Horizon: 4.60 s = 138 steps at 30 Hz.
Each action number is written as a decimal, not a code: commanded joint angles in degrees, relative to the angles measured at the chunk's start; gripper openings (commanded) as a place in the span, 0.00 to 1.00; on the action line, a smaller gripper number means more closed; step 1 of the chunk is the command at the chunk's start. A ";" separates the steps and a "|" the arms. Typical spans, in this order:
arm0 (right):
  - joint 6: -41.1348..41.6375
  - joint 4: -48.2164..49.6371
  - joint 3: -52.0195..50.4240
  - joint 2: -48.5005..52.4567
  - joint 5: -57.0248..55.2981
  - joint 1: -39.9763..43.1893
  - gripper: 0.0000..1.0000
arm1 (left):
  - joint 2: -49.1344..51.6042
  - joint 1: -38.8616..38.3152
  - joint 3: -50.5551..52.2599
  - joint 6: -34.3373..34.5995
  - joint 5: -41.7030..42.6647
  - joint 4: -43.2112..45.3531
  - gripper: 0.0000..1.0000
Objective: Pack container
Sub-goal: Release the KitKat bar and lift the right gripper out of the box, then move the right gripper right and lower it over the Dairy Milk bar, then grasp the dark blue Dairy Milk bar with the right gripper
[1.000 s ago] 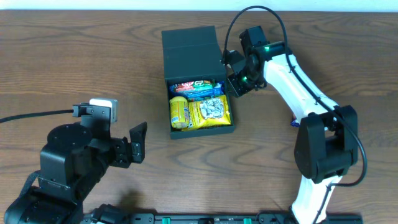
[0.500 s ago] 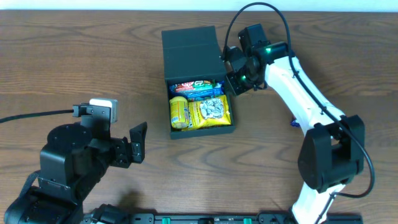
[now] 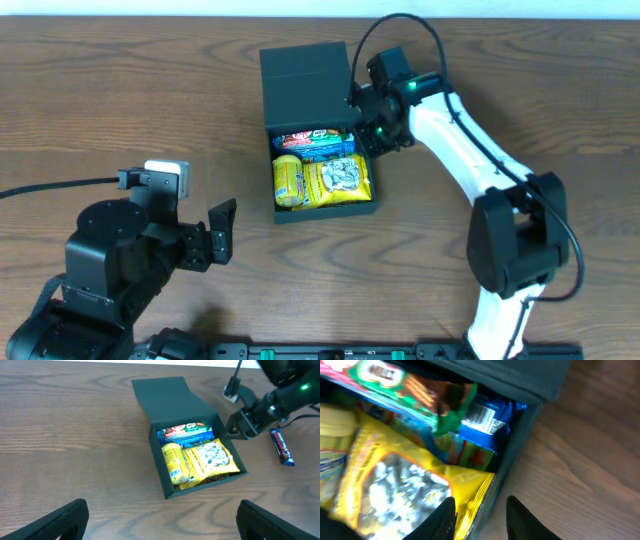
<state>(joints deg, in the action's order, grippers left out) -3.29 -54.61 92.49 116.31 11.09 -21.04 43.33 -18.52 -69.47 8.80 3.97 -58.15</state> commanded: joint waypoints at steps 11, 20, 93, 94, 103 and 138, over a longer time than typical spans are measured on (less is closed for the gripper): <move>6.47 -1.31 -0.46 3.56 -0.17 1.51 0.01 | -0.11 0.24 -1.29 0.07 0.13 -0.13 0.95; 15.23 -4.59 -0.46 3.56 -0.13 3.72 0.01 | -0.11 0.24 -1.29 0.24 0.13 -0.09 0.95; 1.53 6.73 -20.94 -18.21 -8.22 30.27 0.76 | 0.92 0.24 -1.29 -0.48 -0.11 0.15 0.95; 1.53 7.67 -21.81 -17.84 -7.61 30.21 0.75 | 0.92 0.24 -1.29 -0.48 -0.11 0.20 0.95; 1.07 10.27 -23.19 -12.83 -6.49 29.68 0.72 | 0.92 0.24 -1.29 -0.48 -0.11 0.13 0.95; 1.53 13.03 -23.19 -2.62 -8.07 28.83 0.50 | 0.92 0.24 -1.29 -0.66 -1.16 0.39 0.95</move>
<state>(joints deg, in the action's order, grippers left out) -2.13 -41.67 69.69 111.53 2.76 8.27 44.21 -18.52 -69.47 8.78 3.79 -57.93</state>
